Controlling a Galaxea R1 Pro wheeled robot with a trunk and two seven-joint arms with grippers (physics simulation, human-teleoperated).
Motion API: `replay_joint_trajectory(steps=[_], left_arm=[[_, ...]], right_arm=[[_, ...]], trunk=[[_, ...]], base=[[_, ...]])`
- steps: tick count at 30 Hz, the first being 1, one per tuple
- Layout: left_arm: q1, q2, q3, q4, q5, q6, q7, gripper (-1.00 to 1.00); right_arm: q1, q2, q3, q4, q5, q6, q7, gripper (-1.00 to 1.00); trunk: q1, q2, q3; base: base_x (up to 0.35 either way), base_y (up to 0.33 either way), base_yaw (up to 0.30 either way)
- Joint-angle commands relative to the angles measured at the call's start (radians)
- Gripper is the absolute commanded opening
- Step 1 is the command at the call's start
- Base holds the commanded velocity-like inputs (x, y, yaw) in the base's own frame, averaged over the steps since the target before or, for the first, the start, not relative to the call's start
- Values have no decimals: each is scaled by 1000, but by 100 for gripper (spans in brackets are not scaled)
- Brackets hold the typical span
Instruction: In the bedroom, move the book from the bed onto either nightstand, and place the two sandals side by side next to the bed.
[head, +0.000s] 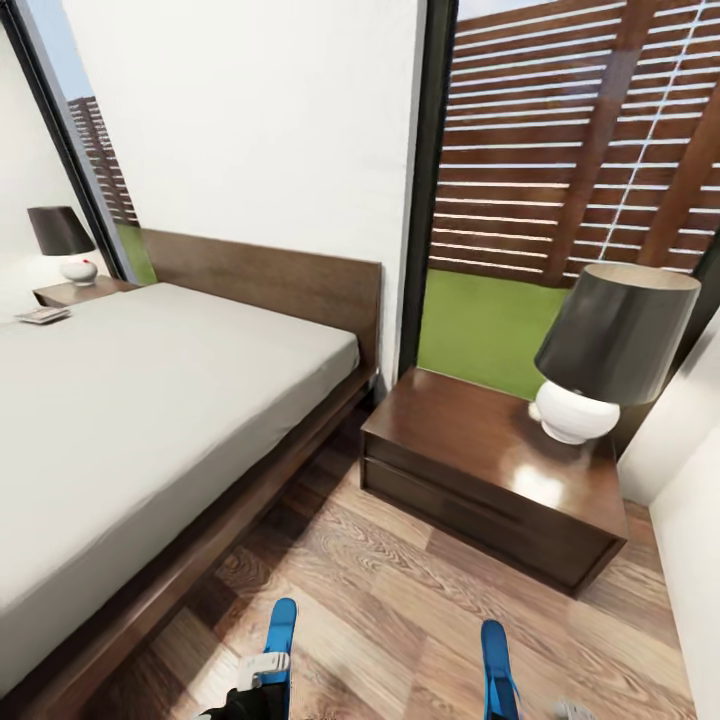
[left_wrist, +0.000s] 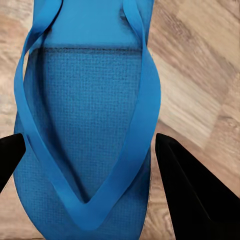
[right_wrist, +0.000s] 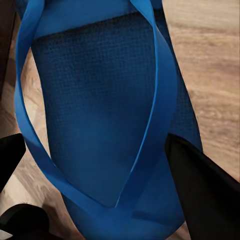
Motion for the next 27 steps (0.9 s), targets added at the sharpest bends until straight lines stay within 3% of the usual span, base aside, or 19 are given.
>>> replay_joint_trajectory(steps=[1,27], left_arm=[[-1,0,-8,2,10,-5,-1,-100],[-1,0,-8,2,10,-4,-1,-100]], right_arm=[[0,0,-7,0,6,-1,4,-100],[0,0,-7,0,6,-1,5,-100]], trunk=[[0,0,-1],[0,0,-10]], base=[[0,0,280],[0,0,280]])
